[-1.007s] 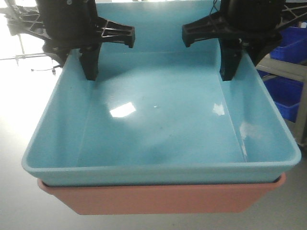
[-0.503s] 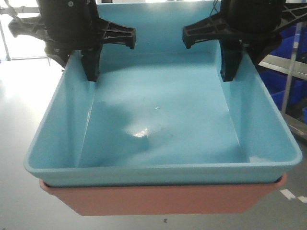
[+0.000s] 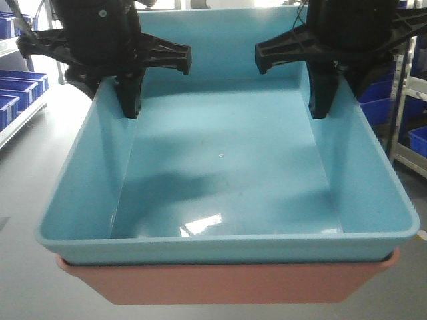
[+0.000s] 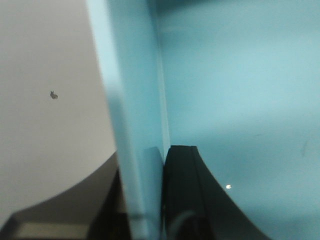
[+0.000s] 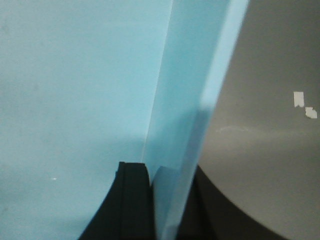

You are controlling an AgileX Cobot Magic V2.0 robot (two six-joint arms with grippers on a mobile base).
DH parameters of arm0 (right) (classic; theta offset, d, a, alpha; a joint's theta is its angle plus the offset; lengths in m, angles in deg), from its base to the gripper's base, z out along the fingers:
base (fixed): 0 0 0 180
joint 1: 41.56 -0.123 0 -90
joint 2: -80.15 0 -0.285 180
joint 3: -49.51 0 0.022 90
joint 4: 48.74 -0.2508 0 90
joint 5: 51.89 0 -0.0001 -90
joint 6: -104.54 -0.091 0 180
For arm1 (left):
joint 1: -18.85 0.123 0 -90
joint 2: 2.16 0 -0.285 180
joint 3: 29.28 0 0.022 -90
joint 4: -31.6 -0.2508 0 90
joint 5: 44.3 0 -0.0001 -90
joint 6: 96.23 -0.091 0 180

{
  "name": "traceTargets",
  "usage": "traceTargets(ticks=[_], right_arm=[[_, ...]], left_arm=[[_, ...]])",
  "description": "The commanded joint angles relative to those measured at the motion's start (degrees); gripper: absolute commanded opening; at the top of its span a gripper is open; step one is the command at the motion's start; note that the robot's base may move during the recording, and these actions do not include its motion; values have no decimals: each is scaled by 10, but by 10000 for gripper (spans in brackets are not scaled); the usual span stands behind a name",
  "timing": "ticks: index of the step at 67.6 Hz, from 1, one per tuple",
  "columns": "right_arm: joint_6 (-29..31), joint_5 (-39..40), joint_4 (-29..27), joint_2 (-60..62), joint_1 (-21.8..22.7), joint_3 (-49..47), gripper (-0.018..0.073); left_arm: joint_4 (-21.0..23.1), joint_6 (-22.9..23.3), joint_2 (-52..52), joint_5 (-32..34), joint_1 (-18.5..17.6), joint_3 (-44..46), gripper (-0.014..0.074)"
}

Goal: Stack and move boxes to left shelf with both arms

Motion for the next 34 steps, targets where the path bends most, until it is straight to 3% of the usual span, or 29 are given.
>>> traceTargets(ticks=[1,34], right_arm=[[11,120,-31,25,-20,-28,56],[11,95,-30,25,-20,-28,56]], left_arm=[[27,-5,-23,130,-28,32,-3],[27,-5,-23,127,-28,32,-3]])
